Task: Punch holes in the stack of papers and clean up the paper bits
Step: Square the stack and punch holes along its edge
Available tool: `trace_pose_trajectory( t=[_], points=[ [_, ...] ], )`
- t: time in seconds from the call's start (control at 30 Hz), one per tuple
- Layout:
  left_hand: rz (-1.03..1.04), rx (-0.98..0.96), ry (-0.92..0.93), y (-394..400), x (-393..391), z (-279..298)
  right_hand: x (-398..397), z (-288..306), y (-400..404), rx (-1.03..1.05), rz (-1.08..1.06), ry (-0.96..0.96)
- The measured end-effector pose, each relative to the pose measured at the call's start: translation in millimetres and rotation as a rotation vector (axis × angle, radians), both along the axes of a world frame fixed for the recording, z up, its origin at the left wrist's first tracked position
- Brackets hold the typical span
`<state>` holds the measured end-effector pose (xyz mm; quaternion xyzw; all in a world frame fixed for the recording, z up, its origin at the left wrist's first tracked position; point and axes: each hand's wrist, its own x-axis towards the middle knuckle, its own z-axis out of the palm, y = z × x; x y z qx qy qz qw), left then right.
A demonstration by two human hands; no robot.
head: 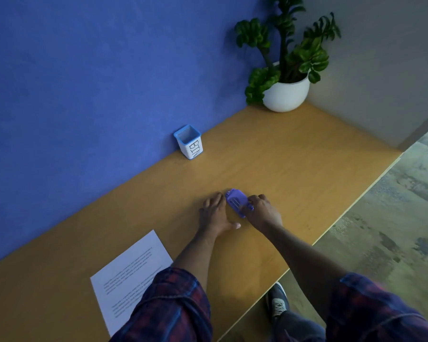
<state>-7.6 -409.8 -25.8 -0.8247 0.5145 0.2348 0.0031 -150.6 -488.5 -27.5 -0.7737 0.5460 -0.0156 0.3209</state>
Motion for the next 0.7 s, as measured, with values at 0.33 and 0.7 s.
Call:
trace_pose_trajectory(
  t=[0.33,0.7],
  points=[
    [0.045,0.044,0.091,-4.3,4.0,5.8,11.2,-4.4,-7.2,0.034,-0.071,-0.067],
    [0.147,0.054,0.239,20.9,7.7,19.0,12.3,-5.7,12.3,0.158,-0.082,-0.085]
  ],
)
